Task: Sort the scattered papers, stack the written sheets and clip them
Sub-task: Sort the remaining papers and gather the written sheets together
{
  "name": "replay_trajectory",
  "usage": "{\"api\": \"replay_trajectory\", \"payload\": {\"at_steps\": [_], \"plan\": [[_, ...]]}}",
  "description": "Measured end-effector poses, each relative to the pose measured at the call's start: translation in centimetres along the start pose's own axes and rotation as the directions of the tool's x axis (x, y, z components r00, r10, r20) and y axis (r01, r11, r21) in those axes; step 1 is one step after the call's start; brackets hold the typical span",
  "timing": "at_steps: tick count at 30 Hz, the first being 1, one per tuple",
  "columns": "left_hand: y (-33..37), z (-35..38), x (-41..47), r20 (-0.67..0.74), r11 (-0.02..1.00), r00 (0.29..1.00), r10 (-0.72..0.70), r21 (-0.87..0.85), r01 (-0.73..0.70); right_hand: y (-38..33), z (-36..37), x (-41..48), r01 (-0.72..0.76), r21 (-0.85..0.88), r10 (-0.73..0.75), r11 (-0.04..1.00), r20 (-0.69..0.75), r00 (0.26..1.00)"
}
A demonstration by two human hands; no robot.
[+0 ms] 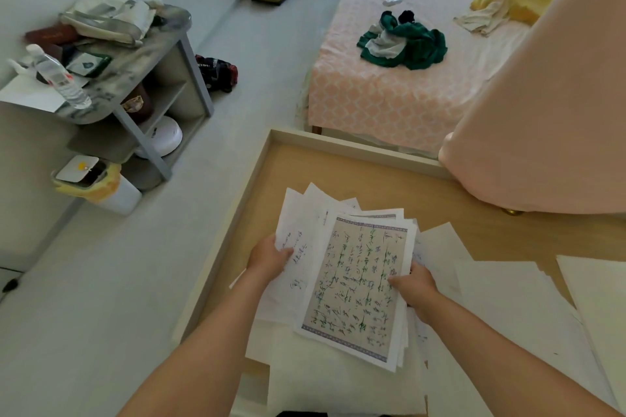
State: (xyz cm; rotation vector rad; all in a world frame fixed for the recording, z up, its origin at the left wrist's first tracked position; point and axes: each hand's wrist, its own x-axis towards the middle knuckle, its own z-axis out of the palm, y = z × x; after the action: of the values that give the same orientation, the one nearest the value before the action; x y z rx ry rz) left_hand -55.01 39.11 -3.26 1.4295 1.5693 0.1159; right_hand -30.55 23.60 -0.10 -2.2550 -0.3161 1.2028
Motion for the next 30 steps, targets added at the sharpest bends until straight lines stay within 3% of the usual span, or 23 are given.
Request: {"api": "replay_trajectory", "payload": {"at_steps": [3,8,11,14,19,21,23,26,30], "plan": [[0.6,0.5,-1.2,0.033,0.980,0.998,0.045,-0.198,-0.037,-0.9,-0.3,0.0,0.038,0.018,-0.039,0.999,0.016,0.999],[1.2,0.9,-3.4,0.172,0.891,0.984,-0.036,-0.440,0.110,-1.0,-0.7,0.4,0.055,0.063,-0.054,0.996,-0.025,0.998],[1.4,1.1,-4.3,0.275,0.915,0.952,-0.132,-0.335,0.224,0.0,-0.7,0.9,0.016,0.094,-0.011,0.995,-0.060,0.998],[1.7,1.9,-5.4,0.329,0.956,0.931,-0.155,-0.188,0.226,1.1,-0.3,1.2,-0.023,0.060,0.023,0.998,0.010,1.000],[2.2,4.0,-6.4,0.187,0.975,0.979,-0.078,-0.189,0.114,2.6,-0.3,1.0,0.098,-0.137,-0.070,0.986,0.195,0.978],[2.3,4.3,-6.8,0.111,0.975,0.992,-0.060,-0.205,0.082,2.9,-1.0,1.1,0.180,-0.321,-0.135,0.930,0.160,0.978],[2.4,3.8,-7.2,-0.002,0.961,0.996,-0.088,-0.265,0.085,3.4,-2.1,1.6,0.167,-0.517,-0.163,0.839,0.055,0.985],[1.1,2.9,-7.0,-0.066,0.872,0.975,-0.210,-0.465,0.156,4.3,-3.6,1.8,0.101,-0.550,-0.118,0.829,0.005,0.993],[-0.2,2.8,-7.1,0.000,0.664,0.945,-0.327,-0.712,0.230,4.5,-4.3,2.7,0.151,-0.456,-0.157,0.877,0.026,0.987]]}}
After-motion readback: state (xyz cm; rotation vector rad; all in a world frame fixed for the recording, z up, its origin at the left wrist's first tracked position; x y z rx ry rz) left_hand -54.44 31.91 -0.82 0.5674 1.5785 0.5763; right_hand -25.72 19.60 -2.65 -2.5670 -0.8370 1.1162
